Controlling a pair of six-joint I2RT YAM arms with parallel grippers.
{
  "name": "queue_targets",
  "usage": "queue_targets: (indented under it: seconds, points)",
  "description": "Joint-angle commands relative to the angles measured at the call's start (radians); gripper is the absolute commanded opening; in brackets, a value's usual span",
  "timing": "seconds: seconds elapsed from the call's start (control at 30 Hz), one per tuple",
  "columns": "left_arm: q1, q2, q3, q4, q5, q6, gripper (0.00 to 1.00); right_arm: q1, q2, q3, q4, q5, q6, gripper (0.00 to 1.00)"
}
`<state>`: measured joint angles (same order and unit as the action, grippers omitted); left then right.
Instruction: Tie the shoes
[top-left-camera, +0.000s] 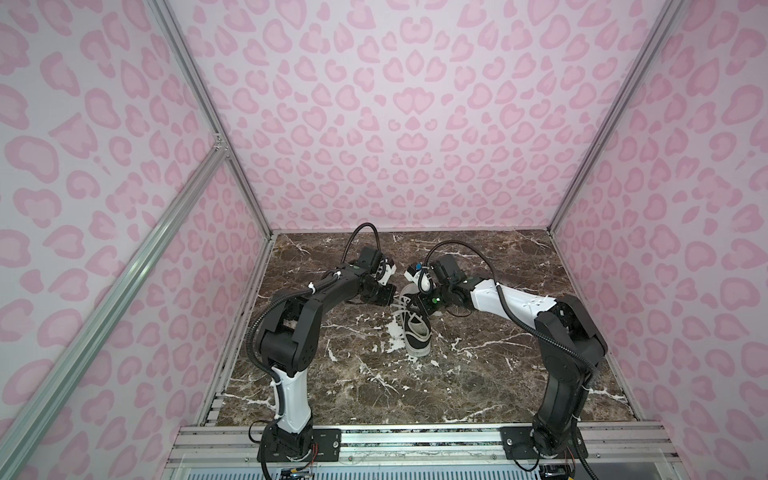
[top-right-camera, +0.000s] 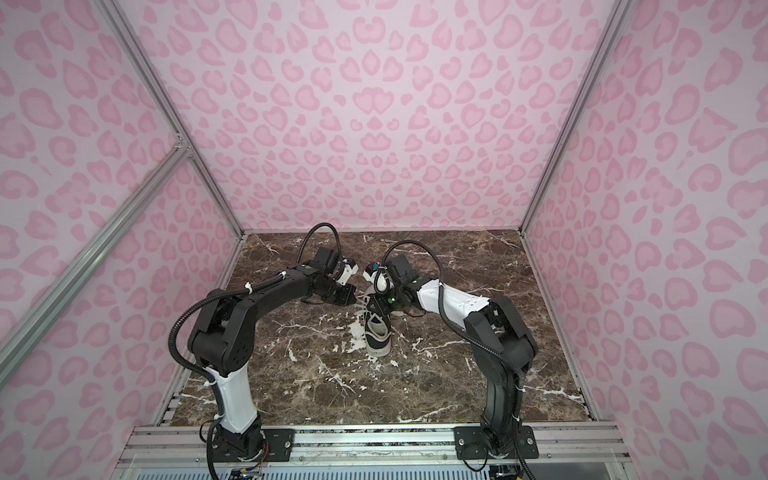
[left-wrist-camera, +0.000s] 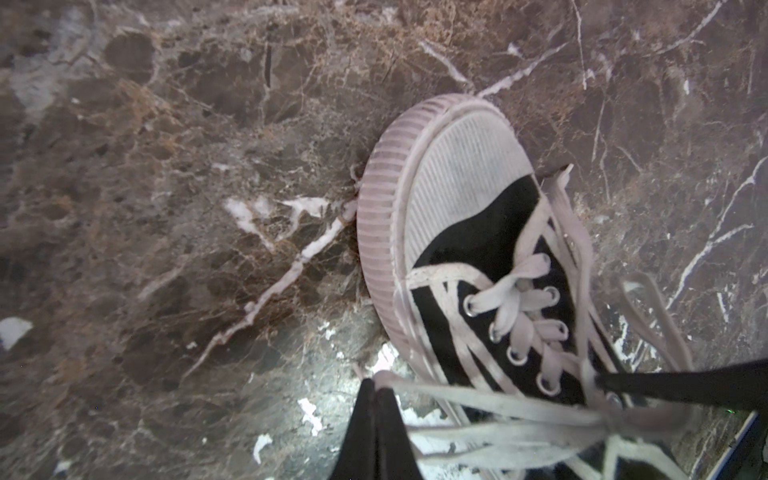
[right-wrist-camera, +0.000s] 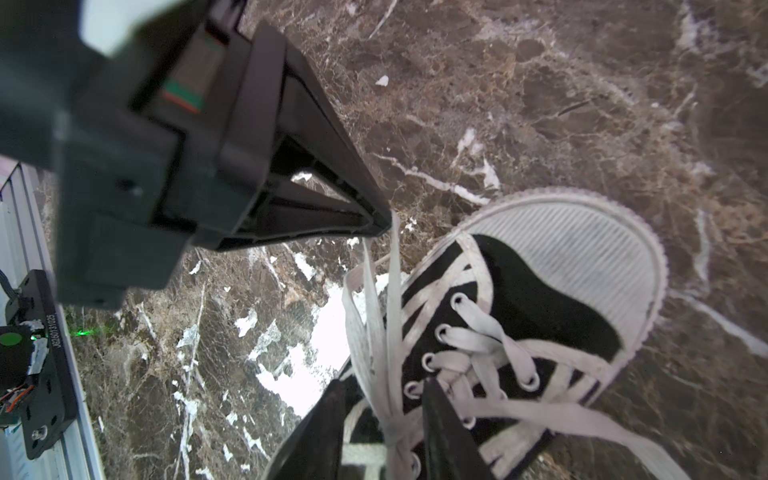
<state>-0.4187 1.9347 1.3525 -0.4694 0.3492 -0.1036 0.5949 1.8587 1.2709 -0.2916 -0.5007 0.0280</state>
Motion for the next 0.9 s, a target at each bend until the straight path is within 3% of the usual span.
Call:
queue_targets:
  seconds: [0.0, 0.17, 0.43, 0.6, 0.87]
  points:
    - [0.004, 0.010, 0.013, 0.010, 0.011, 0.010, 0.04, 0.002, 0.011, -0.008, -0.028, 0.038, -0.024, 0.33]
    - [0.006, 0.010, 0.015, 0.026, 0.002, 0.010, 0.05, 0.008, 0.011, -0.006, -0.066, 0.092, -0.044, 0.33]
    - [0.024, -0.021, -0.029, 0.080, -0.020, -0.033, 0.43, 0.007, 0.013, 0.011, -0.082, 0.105, -0.046, 0.34]
    - [0.071, -0.071, -0.083, 0.098, -0.058, -0.081, 0.57, 0.008, -0.005, 0.018, -0.092, 0.117, -0.044, 0.35]
    - [0.078, -0.094, -0.154, 0.090, -0.043, -0.079, 0.57, 0.006, -0.006, 0.028, -0.102, 0.120, -0.043, 0.37]
